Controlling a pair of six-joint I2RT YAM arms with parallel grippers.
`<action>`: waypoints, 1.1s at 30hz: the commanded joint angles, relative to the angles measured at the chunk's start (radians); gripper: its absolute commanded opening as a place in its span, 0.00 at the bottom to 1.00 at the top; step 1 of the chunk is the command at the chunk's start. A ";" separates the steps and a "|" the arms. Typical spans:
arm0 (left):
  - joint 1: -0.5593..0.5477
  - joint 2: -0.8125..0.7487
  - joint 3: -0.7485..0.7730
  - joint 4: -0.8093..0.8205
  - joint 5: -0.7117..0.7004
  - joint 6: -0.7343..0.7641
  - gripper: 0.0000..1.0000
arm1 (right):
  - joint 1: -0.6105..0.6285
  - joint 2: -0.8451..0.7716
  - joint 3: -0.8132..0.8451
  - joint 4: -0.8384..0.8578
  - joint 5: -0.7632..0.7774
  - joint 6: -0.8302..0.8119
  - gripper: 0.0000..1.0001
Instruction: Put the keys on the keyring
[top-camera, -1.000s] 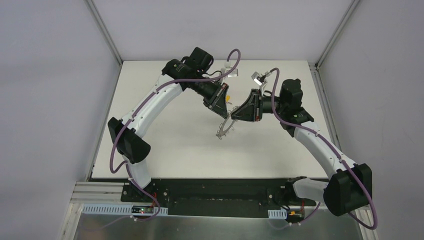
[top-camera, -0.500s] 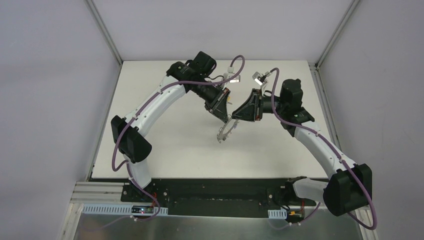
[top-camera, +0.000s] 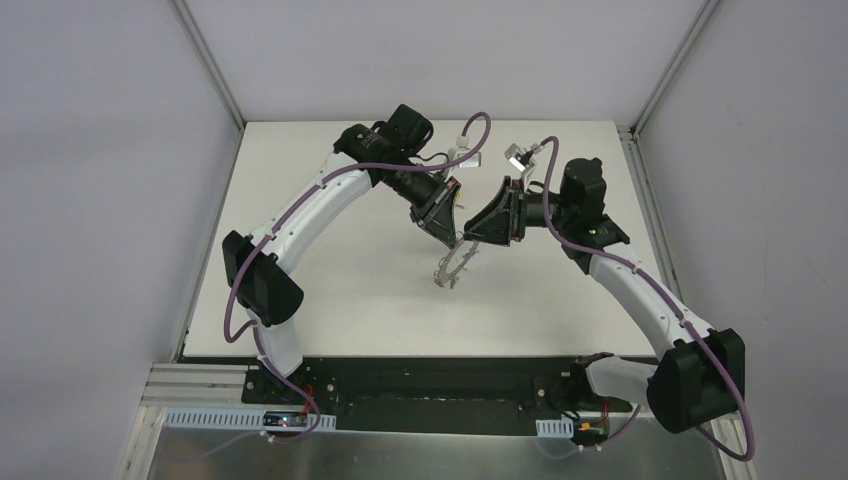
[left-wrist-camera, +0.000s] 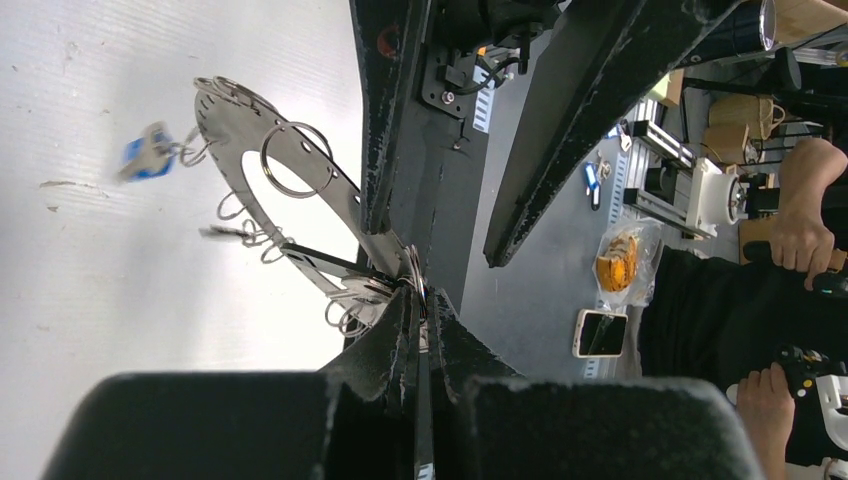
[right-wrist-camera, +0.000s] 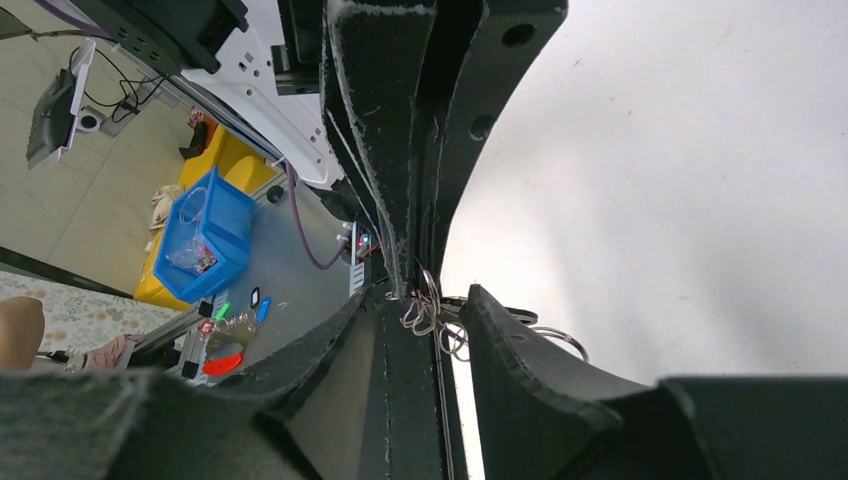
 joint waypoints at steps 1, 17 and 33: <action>-0.016 -0.031 0.033 0.005 0.067 0.003 0.00 | 0.022 -0.015 0.036 0.006 -0.003 -0.039 0.42; -0.015 -0.005 0.063 0.042 0.050 -0.045 0.00 | 0.063 0.020 0.031 -0.006 -0.010 -0.053 0.24; 0.018 -0.086 -0.006 0.076 0.078 0.066 0.23 | 0.025 0.000 0.093 -0.011 -0.025 -0.030 0.00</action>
